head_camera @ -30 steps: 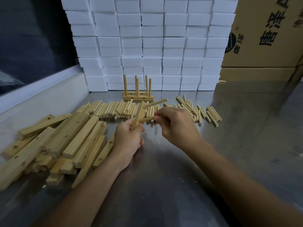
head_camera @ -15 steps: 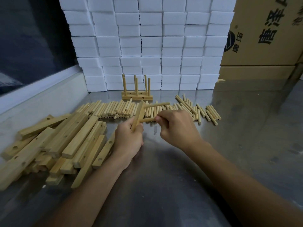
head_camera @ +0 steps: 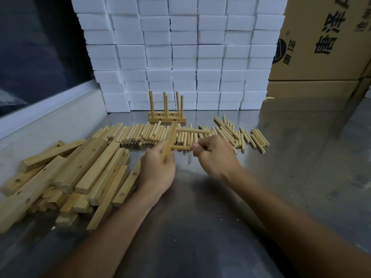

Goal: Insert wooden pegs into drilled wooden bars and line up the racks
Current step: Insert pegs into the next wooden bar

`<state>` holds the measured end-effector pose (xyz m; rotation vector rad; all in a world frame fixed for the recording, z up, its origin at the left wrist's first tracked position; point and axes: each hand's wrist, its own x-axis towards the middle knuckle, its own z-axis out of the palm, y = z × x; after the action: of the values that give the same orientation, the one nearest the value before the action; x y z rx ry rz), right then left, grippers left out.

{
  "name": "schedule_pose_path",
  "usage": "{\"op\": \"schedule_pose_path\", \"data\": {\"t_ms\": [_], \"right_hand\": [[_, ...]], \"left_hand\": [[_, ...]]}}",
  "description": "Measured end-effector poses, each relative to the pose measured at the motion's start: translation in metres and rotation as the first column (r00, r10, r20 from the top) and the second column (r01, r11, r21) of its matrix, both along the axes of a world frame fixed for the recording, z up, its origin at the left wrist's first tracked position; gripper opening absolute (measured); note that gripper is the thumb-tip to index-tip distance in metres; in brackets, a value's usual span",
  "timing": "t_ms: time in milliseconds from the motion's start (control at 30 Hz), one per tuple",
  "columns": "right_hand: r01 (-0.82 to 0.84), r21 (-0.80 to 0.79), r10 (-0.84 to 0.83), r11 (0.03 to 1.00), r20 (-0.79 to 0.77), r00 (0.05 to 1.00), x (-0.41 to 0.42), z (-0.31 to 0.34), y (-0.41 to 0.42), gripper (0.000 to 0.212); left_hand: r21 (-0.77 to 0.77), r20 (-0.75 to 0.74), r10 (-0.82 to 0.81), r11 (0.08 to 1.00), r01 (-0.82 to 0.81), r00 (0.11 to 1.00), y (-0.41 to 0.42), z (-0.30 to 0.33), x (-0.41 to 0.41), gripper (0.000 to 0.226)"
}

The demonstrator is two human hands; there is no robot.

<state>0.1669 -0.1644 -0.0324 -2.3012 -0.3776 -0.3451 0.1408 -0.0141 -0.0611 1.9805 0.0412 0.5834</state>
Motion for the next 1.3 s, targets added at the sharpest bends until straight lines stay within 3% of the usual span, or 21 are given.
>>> {"op": "schedule_pose_path", "data": {"t_ms": [100,200,300,400,567,633,733,867,1000,1300], "right_hand": [[-0.001,0.048,0.002,0.999,-0.033,0.999,0.001,-0.003,0.000,0.033],[0.008,0.111,-0.014,0.994,0.050,0.999,-0.002,-0.010,0.001,0.028],[-0.006,0.174,-0.006,0.985,0.068,0.998,0.000,-0.012,0.000,0.027],[-0.060,0.256,0.063,0.965,-0.001,0.998,0.001,-0.007,-0.002,0.027],[-0.158,0.436,0.174,0.886,0.002,0.985,0.000,-0.006,-0.004,0.022],[-0.113,0.355,0.118,0.928,0.008,0.993,0.003,-0.009,-0.006,0.020],[0.089,0.045,-0.092,0.995,0.053,0.994,0.009,-0.016,-0.014,0.012],[0.242,-0.199,-0.227,0.950,0.097,0.969,0.015,-0.020,-0.017,0.029],[0.292,-0.284,-0.288,0.913,0.055,0.956,0.018,-0.022,-0.013,0.040],[0.359,-0.234,-0.363,0.903,0.028,0.931,0.013,-0.017,-0.016,0.018]], "left_hand": [[0.014,0.004,0.007,1.000,-0.007,1.000,-0.001,0.000,0.000,0.020],[-0.041,-0.014,-0.039,0.998,0.039,0.999,0.000,0.001,-0.001,0.017],[-0.292,-0.080,-0.097,0.954,0.070,0.992,0.000,0.004,0.000,0.022],[-0.526,-0.132,-0.150,0.848,0.059,0.980,0.001,0.010,0.002,0.020],[-0.684,-0.166,-0.221,0.728,0.049,0.961,0.009,0.016,0.004,0.027],[-0.744,-0.165,-0.227,0.667,0.030,0.960,0.014,0.017,0.005,0.028],[-0.822,-0.150,-0.231,0.569,0.009,0.962,0.018,0.017,0.006,0.027],[-0.834,-0.148,-0.210,0.552,-0.008,0.966,0.018,0.014,0.008,0.027],[-0.834,-0.144,-0.201,0.551,-0.010,0.969,0.018,0.014,0.009,0.026],[-0.834,-0.153,-0.183,0.551,-0.028,0.971,0.017,0.016,0.007,0.026]]}}
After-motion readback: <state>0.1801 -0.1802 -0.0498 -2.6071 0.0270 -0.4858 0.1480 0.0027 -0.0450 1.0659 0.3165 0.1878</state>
